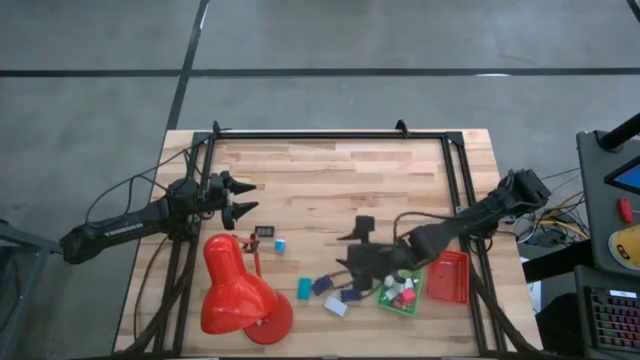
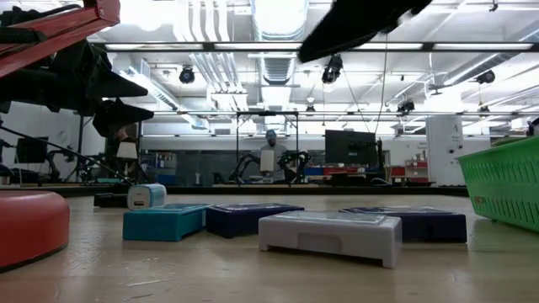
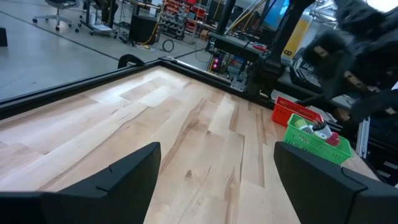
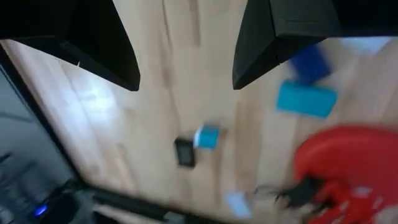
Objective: Pick & Place Office items
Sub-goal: Put the blue charger adapter into the green basket
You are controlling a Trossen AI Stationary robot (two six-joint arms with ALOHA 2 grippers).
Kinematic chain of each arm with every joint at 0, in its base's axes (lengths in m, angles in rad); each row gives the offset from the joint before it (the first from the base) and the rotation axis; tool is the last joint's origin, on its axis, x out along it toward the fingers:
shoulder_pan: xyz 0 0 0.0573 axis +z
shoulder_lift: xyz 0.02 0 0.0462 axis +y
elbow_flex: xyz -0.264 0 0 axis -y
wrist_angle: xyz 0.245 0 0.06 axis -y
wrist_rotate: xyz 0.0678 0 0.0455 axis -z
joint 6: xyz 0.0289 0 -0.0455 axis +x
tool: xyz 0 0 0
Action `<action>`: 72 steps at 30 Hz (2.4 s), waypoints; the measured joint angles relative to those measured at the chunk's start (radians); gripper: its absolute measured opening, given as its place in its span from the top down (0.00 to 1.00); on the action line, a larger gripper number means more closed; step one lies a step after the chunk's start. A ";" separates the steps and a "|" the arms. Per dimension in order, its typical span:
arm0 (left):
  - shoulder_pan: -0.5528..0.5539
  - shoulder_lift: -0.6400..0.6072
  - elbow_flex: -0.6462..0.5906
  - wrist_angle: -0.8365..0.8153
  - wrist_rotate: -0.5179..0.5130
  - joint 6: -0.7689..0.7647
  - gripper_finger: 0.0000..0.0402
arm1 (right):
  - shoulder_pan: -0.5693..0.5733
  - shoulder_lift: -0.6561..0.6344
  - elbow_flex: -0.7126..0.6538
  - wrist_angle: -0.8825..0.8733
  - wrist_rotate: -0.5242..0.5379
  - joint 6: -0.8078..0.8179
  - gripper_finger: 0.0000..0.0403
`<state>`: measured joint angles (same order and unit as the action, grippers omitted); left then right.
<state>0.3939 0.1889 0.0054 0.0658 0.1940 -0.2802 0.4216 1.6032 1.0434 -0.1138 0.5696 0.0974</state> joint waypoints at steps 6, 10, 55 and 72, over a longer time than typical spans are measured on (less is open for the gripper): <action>0.000 0.000 0.000 0.000 0.000 0.000 0.20 | -0.100 0.022 -0.244 0.569 -0.034 -0.071 0.37; 0.000 0.001 0.000 0.000 0.000 0.000 0.20 | -0.143 0.065 -0.337 0.827 -0.139 -0.047 0.38; 0.000 0.018 0.000 0.000 0.000 0.000 0.20 | -0.255 0.670 0.267 0.691 -0.259 -0.040 0.40; 0.000 0.021 0.000 0.000 0.000 0.000 0.20 | -0.270 0.723 0.324 0.660 -0.343 -0.043 0.40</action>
<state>0.3940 0.2104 0.0052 0.0655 0.1936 -0.2803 0.1516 2.3259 1.3674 0.5466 0.2270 0.0545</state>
